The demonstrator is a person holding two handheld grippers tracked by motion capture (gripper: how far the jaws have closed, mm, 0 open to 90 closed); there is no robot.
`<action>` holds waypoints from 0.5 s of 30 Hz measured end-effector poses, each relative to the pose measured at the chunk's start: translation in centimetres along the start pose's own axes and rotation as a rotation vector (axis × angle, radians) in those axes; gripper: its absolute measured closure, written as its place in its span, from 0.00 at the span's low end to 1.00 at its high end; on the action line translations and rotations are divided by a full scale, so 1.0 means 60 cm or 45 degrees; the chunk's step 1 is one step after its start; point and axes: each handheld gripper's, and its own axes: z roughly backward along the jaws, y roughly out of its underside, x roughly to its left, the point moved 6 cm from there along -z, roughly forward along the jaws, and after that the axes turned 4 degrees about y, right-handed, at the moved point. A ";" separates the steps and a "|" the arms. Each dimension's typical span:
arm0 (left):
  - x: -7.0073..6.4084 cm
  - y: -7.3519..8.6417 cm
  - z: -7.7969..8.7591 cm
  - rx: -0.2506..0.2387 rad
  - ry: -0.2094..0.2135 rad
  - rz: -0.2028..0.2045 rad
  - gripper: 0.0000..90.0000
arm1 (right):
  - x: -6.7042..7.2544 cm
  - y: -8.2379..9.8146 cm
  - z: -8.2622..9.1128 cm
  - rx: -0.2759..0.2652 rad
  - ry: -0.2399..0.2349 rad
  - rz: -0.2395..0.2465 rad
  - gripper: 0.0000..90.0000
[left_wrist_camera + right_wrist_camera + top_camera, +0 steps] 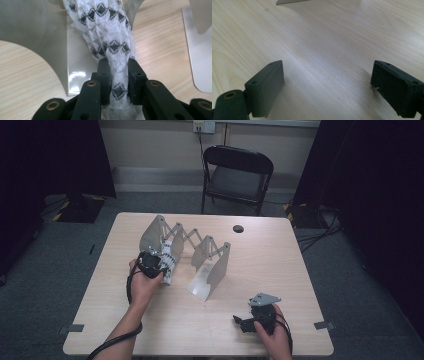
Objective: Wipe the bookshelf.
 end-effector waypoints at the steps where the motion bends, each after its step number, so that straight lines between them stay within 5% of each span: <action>1: 0.000 -0.003 0.007 -0.012 -0.001 0.001 0.84 | 0.000 0.000 0.000 0.001 -0.001 0.000 0.12; 12: 0.008 -0.090 0.126 -0.212 -0.045 -0.047 0.84 | 0.001 0.000 0.000 0.001 0.003 -0.002 0.12; 15: 0.016 -0.097 0.140 -0.219 -0.064 -0.029 0.84 | 0.001 0.000 0.000 0.000 0.008 -0.006 0.12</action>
